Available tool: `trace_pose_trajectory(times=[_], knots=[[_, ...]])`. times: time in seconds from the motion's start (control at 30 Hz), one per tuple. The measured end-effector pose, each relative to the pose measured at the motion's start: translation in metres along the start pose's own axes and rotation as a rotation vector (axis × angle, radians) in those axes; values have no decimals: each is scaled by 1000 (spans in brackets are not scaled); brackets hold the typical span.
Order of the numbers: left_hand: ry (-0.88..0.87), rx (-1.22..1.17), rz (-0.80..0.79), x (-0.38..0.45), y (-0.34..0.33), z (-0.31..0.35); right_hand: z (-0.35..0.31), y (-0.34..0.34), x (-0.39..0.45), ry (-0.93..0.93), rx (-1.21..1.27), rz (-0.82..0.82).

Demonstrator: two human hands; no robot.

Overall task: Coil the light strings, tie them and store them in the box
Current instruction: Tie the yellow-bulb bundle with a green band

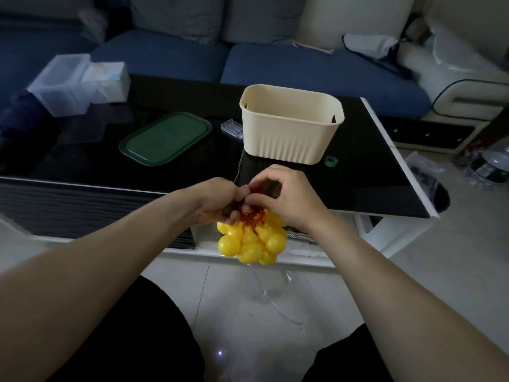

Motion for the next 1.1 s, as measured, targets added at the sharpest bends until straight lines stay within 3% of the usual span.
trace_pose_trajectory(times=[0.2, 0.53, 0.7, 0.97, 1.1], knots=[[-48, -50, 106, -14, 21, -4, -3, -24, 11, -68, -93, -10], [-169, 136, 256, -46, 52, -10, -25, -66, 24, -103, -46, -221], [-160, 189, 293, -53, 58, -15, -25, -82, 22, -234, 60, -385], [-193, 120, 257, -41, 45, -7, -18, -67, 17, -256, 140, -373], [-168, 124, 256, -32, 41, -6, -15, -61, 9, -336, 375, -333]])
Point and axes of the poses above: each hand's wrist, its own x-axis towards the middle knuckle, its own y-axis out of the back of the hand, z = x × y, the point moved 7 cm from there along x, towards the middle knuckle, and after that the axes turned 3 degrees about y, right-handed, at the moved point
